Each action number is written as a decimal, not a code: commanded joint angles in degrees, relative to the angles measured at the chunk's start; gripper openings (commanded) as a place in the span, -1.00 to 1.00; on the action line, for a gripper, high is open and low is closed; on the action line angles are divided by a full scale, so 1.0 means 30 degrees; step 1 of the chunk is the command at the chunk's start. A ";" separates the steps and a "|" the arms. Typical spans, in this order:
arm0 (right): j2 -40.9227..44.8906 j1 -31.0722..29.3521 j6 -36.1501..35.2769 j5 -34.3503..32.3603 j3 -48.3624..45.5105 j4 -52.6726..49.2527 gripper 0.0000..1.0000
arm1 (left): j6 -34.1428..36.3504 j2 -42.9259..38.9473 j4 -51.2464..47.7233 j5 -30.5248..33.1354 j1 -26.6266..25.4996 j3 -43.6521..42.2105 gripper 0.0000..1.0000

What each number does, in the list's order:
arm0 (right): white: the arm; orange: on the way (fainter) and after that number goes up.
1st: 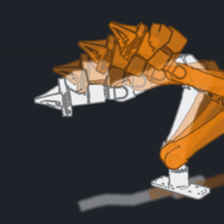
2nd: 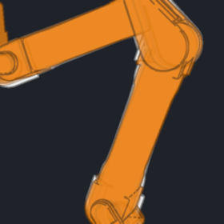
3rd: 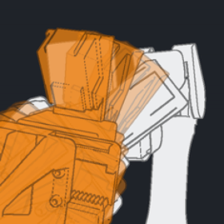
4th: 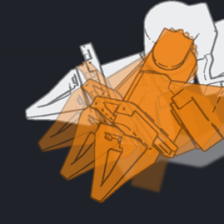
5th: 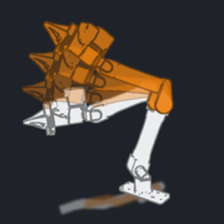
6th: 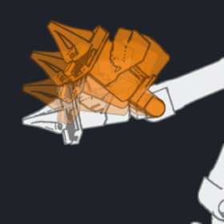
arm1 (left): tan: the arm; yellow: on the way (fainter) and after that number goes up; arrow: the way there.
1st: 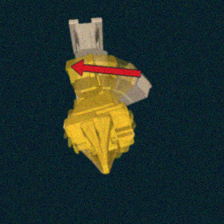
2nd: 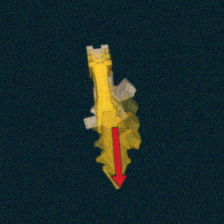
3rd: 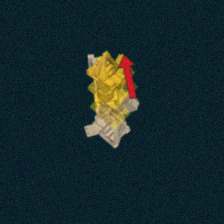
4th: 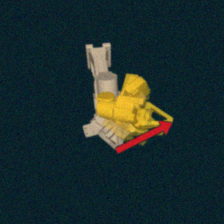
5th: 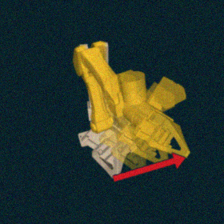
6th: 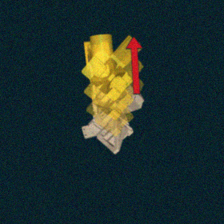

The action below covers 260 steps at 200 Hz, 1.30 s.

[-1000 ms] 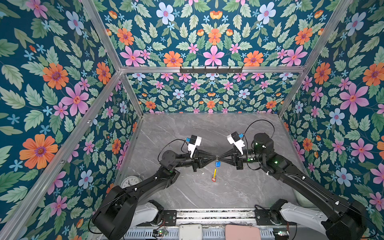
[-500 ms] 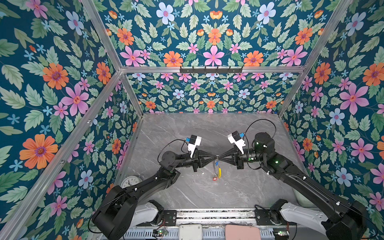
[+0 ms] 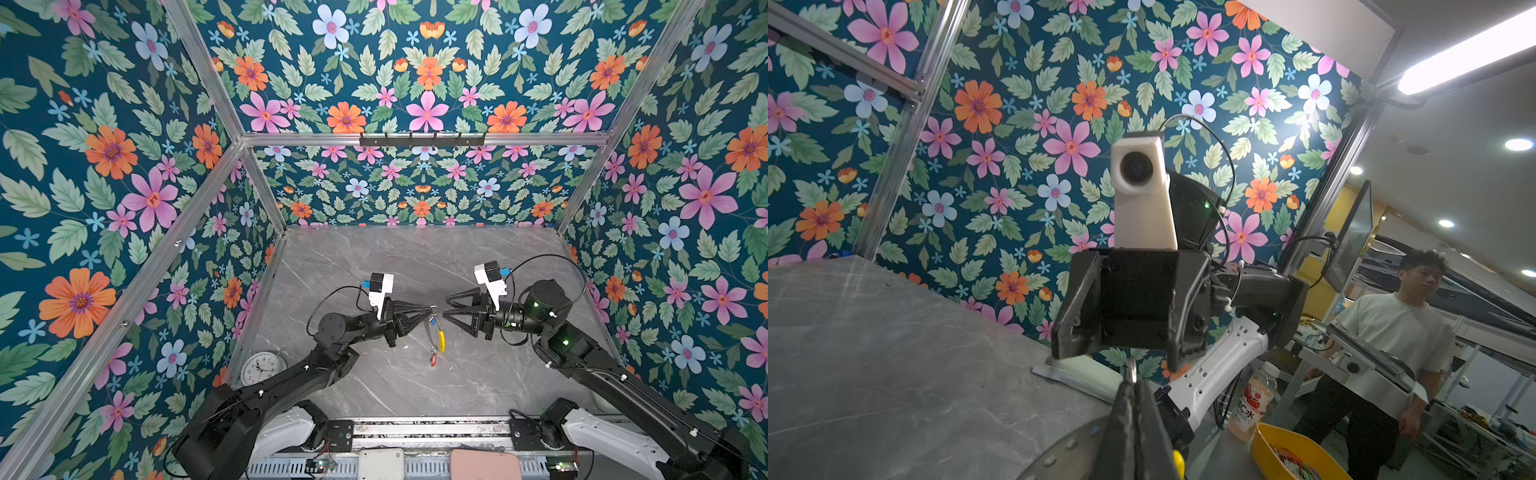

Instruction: Remove the keys from the keyring

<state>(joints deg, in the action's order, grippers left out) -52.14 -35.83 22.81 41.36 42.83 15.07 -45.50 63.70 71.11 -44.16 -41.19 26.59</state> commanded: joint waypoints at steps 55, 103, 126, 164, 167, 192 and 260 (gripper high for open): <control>0.0210 -0.0257 0.2829 -0.1772 -0.1839 0.5792 0.07 | 0.3366 -0.1515 -0.1056 0.3597 -0.1749 -0.0132 -1.00; -0.0933 -0.0899 0.4082 -0.0183 -0.1729 0.8605 -0.21 | 0.3446 -0.1301 -0.0550 0.4134 -0.2146 -0.0286 -1.00; -0.1354 -0.1490 0.3664 -0.0026 -0.1329 0.8228 -0.31 | 0.3417 -0.1192 -0.0227 0.4232 -0.2208 -0.0360 -1.00; -0.1364 -0.1560 0.3794 -0.0273 -0.1457 0.8338 -0.41 | 0.3446 -0.1367 -0.0120 0.4564 -0.2237 -0.0585 -1.00; -0.1333 -0.1561 0.3794 -0.0321 -0.1497 0.8336 -0.41 | 0.3446 -0.1410 -0.0135 0.4611 -0.2233 -0.0621 -1.00; -0.0807 -0.1550 0.3679 -0.1020 -0.1984 0.8336 -0.30 | 0.3476 -0.1662 -0.0149 0.4879 -0.2261 -0.0819 -1.00; -0.0559 -0.1573 0.3931 -0.0090 -0.1974 0.8238 -0.30 | 0.3534 -0.1587 -0.0178 0.5122 -0.2252 -0.0865 -1.00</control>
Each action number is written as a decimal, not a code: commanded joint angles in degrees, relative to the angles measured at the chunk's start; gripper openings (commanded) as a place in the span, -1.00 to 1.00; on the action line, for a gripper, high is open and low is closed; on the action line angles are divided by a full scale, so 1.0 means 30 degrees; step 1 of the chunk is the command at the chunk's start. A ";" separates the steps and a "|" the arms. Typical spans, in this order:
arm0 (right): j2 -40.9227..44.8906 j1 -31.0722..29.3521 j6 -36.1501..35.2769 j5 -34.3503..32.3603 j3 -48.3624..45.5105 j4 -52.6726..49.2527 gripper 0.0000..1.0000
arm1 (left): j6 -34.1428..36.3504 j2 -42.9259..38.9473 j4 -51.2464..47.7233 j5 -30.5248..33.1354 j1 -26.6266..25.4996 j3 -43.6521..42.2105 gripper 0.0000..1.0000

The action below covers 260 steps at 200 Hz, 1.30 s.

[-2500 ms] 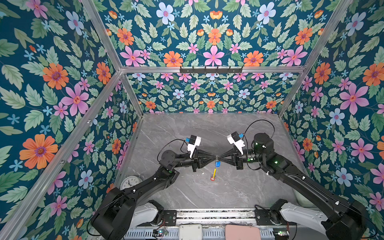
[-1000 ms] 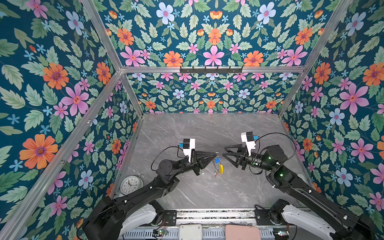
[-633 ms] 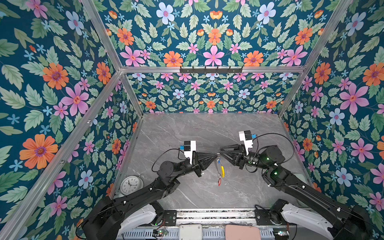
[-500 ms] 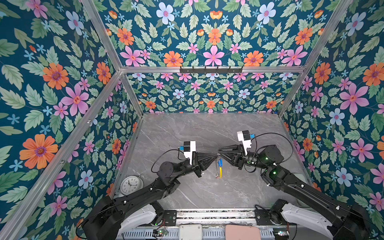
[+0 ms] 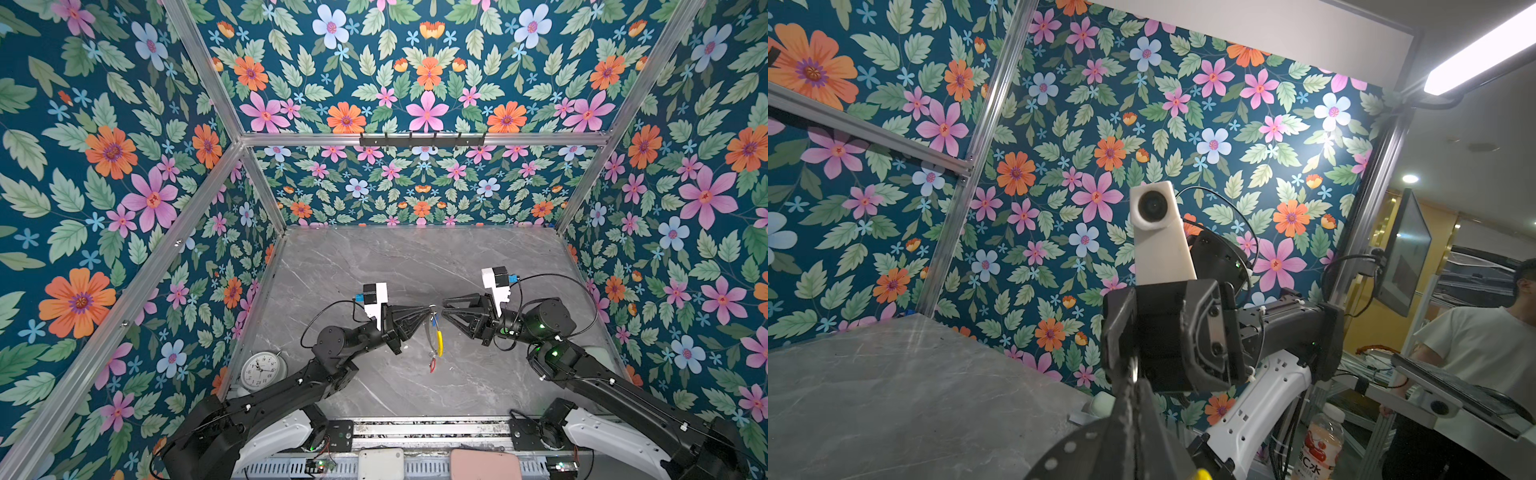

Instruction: Remove the keys from the keyring

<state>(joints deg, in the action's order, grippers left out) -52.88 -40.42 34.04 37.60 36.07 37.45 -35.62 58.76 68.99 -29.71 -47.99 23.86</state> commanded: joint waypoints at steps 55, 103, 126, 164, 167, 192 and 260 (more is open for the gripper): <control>-0.0704 -0.0104 -0.0158 0.1147 0.0529 0.0056 -0.51 | 0.0270 -0.0004 0.0556 0.0348 0.0013 -0.0013 -1.00; -0.0890 -0.0110 -0.0196 0.1116 0.0569 -0.0001 -0.67 | 0.0297 0.0124 0.0558 0.0295 -0.0023 0.0017 -1.00; -0.0952 -0.0115 -0.0215 0.1081 0.0628 -0.0099 -0.78 | 0.0282 0.0147 0.0558 0.0253 -0.0018 0.0042 -1.00; -0.0989 -0.0104 -0.0287 0.1145 0.0630 -0.0285 -1.00 | 0.0270 0.0115 0.0573 0.0225 -0.0001 0.0045 -1.00; -0.0979 -0.0101 -0.0299 0.1146 0.0653 -0.0316 -1.00 | 0.0270 0.0146 0.0559 0.0228 0.0007 0.0046 -1.00; -0.0956 -0.0108 -0.0476 0.1141 0.0767 -0.0780 -1.00 | 0.0128 0.0153 0.0543 0.0089 0.0014 0.0073 -1.00; -0.0709 0.1622 -0.3551 0.4135 0.2650 -0.7026 -1.00 | 0.0424 -0.1722 -0.4121 -0.1115 0.0240 0.0389 -0.34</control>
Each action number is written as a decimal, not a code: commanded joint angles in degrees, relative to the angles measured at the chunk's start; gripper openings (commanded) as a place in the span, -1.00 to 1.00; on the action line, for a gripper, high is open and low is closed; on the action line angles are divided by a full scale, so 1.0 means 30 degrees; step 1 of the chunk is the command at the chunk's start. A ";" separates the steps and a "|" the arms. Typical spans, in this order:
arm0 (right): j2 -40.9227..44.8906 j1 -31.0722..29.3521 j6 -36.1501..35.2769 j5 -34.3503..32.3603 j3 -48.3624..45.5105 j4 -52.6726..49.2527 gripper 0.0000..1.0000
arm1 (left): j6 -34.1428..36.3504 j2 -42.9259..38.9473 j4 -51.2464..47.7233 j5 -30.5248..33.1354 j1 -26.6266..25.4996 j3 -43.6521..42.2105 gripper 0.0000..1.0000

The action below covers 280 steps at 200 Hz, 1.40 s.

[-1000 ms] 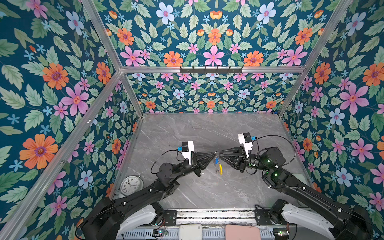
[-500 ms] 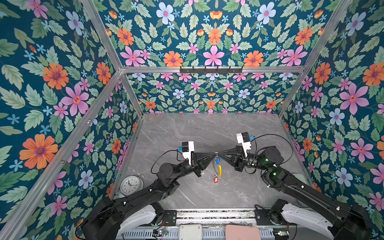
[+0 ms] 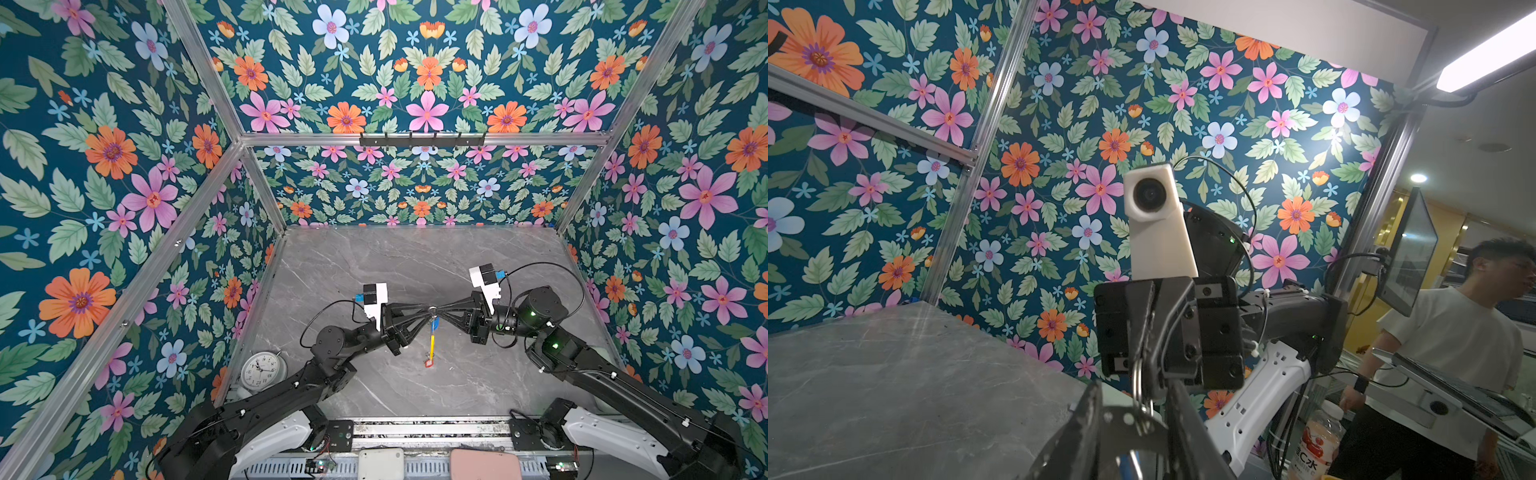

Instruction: Remove the keys from the keyring

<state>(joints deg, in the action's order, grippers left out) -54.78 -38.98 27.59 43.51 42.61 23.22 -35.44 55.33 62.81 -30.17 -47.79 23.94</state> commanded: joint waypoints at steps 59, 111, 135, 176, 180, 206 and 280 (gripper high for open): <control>-0.0268 0.2509 -0.5806 0.4640 0.2774 -0.7988 -1.00 | -0.2795 0.0591 -0.1872 -0.5629 0.2264 0.1534 -0.29; -0.0570 0.2520 -0.7653 0.5215 0.4215 -1.0461 -1.00 | -0.4009 0.1427 -0.1575 -0.7922 0.2748 0.2766 -0.32; -0.0818 0.2525 -0.7918 0.5368 0.4603 -1.0792 -1.00 | -0.4213 0.1777 -0.1921 -0.8453 0.2761 0.3353 -0.32; -0.1031 0.2511 -0.7711 0.5361 0.4774 -1.0539 -1.00 | -0.3603 0.1860 -0.3867 -0.8469 0.2699 0.3997 -0.41; -0.1059 0.2506 -0.7717 0.5376 0.4804 -1.0525 -1.00 | -0.3478 0.1832 -0.4101 -0.8451 0.2705 0.4058 -0.43; -0.1246 0.2480 -0.7620 0.5390 0.4997 -1.0413 -1.00 | -0.2872 0.1829 -0.5175 -0.8323 0.2589 0.4366 -0.53; -0.1686 0.2448 -0.7528 0.5677 0.5404 -1.0304 -1.00 | -0.2571 0.2034 -0.5720 -0.8498 0.2414 0.4674 -0.60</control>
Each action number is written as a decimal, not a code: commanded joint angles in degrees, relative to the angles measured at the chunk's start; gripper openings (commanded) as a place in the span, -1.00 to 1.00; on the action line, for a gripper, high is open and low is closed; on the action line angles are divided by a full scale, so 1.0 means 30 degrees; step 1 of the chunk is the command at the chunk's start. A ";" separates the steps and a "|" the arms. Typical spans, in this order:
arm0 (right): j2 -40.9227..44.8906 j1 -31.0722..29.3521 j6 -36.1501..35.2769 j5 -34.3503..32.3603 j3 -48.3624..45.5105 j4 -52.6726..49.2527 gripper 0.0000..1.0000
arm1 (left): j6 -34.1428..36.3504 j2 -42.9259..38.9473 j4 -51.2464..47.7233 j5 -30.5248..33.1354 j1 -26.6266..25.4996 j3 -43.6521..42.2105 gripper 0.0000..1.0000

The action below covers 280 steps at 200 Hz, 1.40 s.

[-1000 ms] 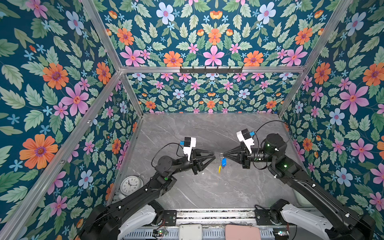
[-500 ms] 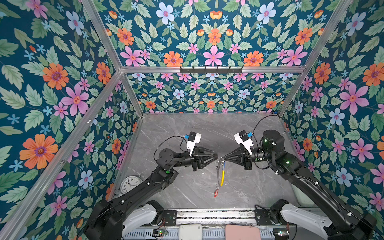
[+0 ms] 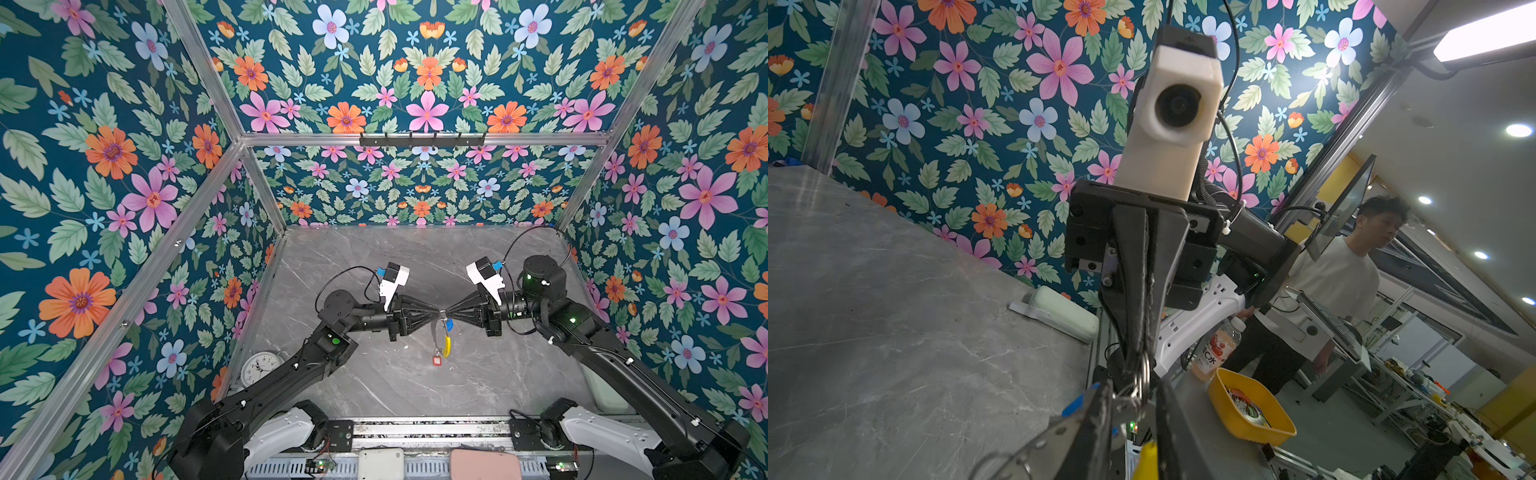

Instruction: Remove the keys from the keyring

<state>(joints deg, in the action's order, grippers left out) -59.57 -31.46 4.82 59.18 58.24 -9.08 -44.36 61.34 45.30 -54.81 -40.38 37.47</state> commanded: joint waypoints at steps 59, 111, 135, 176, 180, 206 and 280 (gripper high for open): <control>-0.0211 -0.0052 -0.0024 0.0431 0.0216 0.0330 -1.00 | 0.0577 0.0201 -0.0202 -0.0394 -0.0135 0.0313 -0.68; -0.0270 -0.0113 -0.0080 0.0233 0.0246 0.0336 -1.00 | 0.0636 0.0381 -0.0217 -0.0511 -0.0222 0.0356 -0.77; -0.0329 -0.0117 -0.0068 0.0259 0.0246 0.0332 -1.00 | 0.0678 0.0382 -0.0217 -0.0461 -0.0308 0.0344 -0.87; -0.0282 -0.0485 0.0451 -0.0682 0.0167 0.0828 -1.00 | 0.0853 0.0298 0.0206 0.0038 -0.0541 0.0180 -1.00; -0.0271 -0.0560 0.0523 -0.1011 0.0136 0.0890 -0.99 | 0.0917 0.0238 0.0236 0.0155 -0.0527 0.0111 -1.00; 0.0091 -0.0900 0.1290 -0.2139 -0.0189 0.1841 -0.33 | 0.1472 -0.0180 0.0310 0.1032 -0.0569 -0.0120 -1.00; 0.2500 -0.1700 0.2606 -0.6688 -0.2664 0.4702 0.07 | 0.1954 -0.1131 0.1851 0.2683 -0.0569 -0.1148 -1.00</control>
<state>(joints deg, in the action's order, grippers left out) -53.36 -36.38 10.59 44.45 51.88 0.47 -39.46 58.61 45.67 -48.62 -42.06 34.76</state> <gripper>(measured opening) 0.535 0.051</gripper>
